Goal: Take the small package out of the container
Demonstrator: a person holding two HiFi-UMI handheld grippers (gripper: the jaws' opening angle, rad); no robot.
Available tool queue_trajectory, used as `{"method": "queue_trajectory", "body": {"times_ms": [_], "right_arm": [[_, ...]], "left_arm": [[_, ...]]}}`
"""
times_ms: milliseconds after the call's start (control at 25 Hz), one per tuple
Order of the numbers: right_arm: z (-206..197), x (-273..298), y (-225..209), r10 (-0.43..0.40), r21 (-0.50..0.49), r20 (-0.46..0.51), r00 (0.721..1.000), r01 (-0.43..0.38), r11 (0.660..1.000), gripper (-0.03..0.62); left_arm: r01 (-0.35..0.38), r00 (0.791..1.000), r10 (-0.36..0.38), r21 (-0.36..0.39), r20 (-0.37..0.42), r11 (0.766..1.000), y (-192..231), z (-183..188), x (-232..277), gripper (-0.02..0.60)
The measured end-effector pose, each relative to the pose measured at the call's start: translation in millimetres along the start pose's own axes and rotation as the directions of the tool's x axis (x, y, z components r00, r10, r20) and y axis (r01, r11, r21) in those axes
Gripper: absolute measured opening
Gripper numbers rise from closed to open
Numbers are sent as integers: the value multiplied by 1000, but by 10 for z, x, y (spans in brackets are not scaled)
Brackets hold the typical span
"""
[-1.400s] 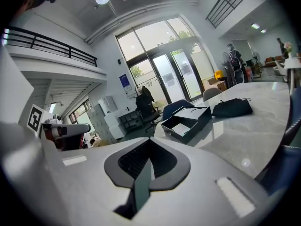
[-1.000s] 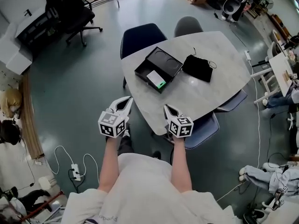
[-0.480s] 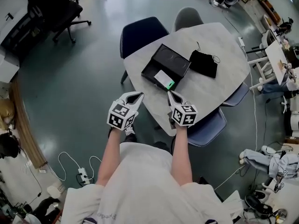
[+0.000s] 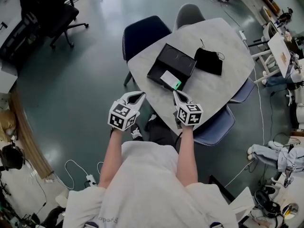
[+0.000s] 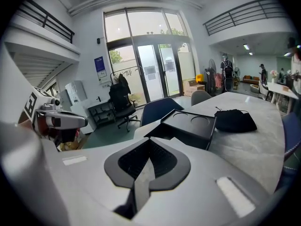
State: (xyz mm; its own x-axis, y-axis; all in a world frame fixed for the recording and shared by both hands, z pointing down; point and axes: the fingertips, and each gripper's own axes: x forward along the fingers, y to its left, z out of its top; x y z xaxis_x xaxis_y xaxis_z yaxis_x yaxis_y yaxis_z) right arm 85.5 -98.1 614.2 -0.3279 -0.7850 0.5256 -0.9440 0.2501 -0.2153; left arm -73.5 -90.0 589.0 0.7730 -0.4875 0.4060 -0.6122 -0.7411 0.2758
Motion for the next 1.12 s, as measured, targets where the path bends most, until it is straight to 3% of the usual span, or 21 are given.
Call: {"method": "queue_trajectory", "body": {"times_ms": [200, 400, 560, 760, 1120], "right_arm": [[88, 127, -150, -20, -11, 13, 1000, 20, 1000, 2], [205, 392, -331, -36, -111, -38, 999, 32, 993, 2], [234, 610, -419, -15, -237, -143, 990, -19, 971, 2], [136, 953, -477, 14, -365, -275, 961, -117, 924, 2], [-251, 1329, -631, 44, -421, -480, 876, -274, 865, 17]], "left_arm": [[-7, 1000, 7, 27, 1, 1000, 142, 97, 17, 52], [-4, 1000, 5, 35, -8, 999, 210, 157, 187, 52], [16, 1000, -16, 5, -22, 1000, 214, 171, 368, 52], [38, 997, -39, -10, -65, 999, 259, 102, 631, 52], [68, 991, -73, -49, -115, 996, 254, 2, 956, 52]]}}
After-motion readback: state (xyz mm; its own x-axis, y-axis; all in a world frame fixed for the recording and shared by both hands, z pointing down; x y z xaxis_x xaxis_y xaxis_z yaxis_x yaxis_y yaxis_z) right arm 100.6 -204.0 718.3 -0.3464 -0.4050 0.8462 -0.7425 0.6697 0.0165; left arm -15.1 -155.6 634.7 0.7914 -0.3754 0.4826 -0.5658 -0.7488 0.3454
